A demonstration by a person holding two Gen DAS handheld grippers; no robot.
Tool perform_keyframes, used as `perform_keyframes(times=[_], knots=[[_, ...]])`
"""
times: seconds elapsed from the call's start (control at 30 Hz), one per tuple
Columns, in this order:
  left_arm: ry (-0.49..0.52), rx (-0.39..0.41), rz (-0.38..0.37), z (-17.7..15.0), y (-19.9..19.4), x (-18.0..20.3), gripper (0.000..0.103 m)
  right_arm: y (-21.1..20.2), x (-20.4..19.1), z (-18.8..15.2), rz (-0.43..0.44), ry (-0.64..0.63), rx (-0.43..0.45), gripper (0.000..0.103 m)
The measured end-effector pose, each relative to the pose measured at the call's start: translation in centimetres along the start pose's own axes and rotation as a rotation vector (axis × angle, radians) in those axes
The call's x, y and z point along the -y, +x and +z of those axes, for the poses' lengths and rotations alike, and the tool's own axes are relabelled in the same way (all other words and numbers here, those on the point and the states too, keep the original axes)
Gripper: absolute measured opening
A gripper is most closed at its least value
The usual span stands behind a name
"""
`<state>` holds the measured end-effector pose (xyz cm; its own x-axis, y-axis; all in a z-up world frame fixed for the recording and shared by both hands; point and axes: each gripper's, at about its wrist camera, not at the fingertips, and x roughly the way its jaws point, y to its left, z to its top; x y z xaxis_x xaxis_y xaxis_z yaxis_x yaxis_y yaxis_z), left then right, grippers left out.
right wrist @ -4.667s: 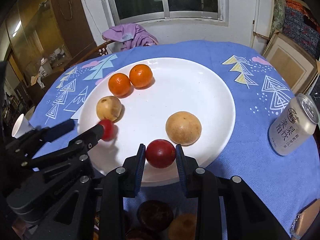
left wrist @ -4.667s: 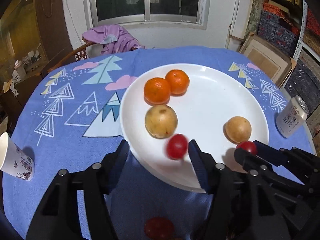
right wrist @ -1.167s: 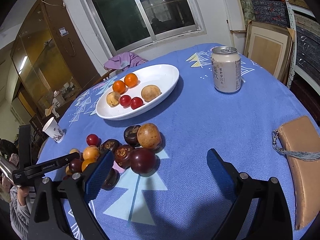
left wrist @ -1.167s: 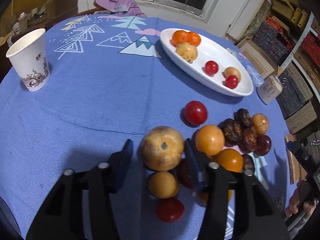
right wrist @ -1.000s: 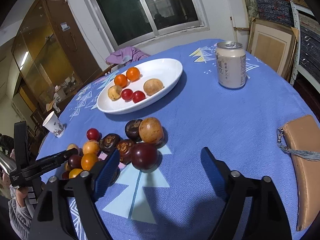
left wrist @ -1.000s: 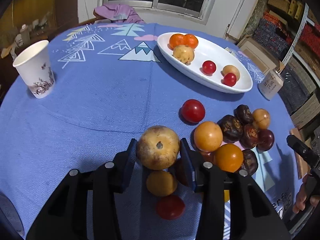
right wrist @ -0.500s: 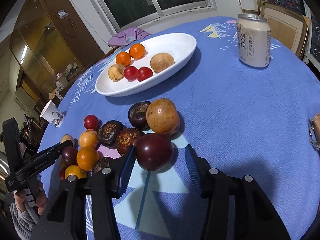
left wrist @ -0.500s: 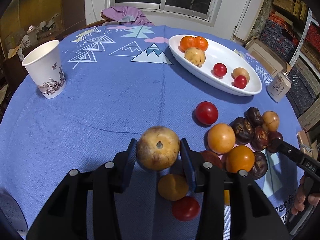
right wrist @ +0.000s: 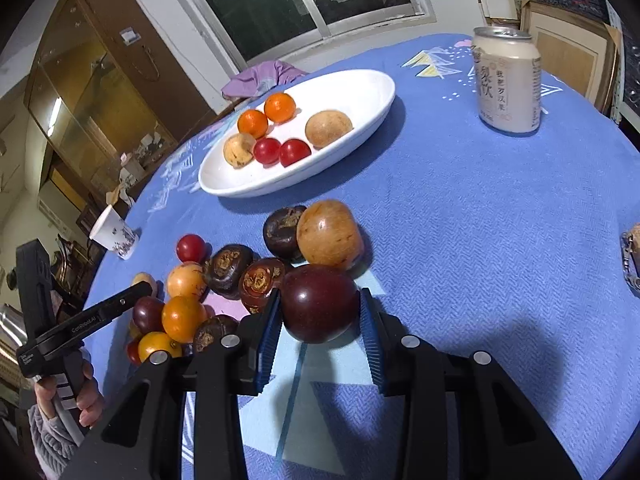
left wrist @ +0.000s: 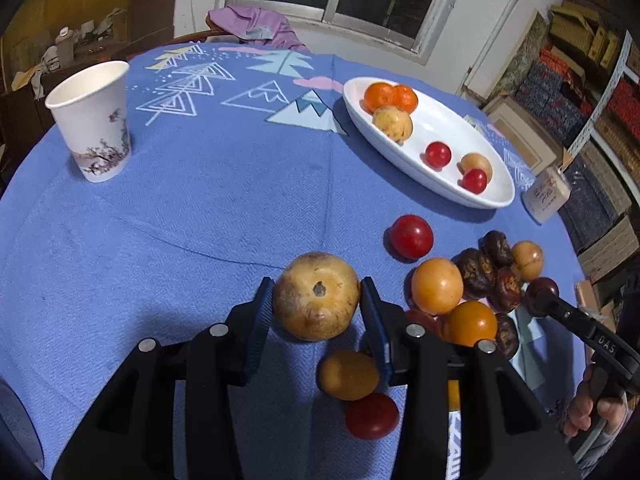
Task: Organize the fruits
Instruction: 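Carry both held fruits onto the white plate and open both tools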
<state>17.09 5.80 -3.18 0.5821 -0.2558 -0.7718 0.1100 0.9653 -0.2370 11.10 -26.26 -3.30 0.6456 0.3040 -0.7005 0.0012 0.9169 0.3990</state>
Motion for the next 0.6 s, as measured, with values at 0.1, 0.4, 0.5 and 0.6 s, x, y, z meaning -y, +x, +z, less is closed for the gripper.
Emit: perform_keyframes(times=[0.1,0.4,0.5,0.6], knots=[[-0.016,0.025,-0.016,0.1,-1.1,-0.4,0.043,-0.7,0.3,-0.1,0.006,0.01,0.017,0.039],[-0.006,0.103,-0.041,0.9,-3.8,0.8,0.043,-2.6,-0.3,0.1,0.029,0.001,0.079,0.039],[0.028,0.115,-0.054,2.2,-4.3,2.7,0.043,-4.0,-1.0,1.1,0.032,-0.002,0.126,0.039],[0.065,0.119,-0.048,3.9,-4.0,5.0,0.043,-4.6,-1.8,3.0,0.056,0.003,0.138,0.039]])
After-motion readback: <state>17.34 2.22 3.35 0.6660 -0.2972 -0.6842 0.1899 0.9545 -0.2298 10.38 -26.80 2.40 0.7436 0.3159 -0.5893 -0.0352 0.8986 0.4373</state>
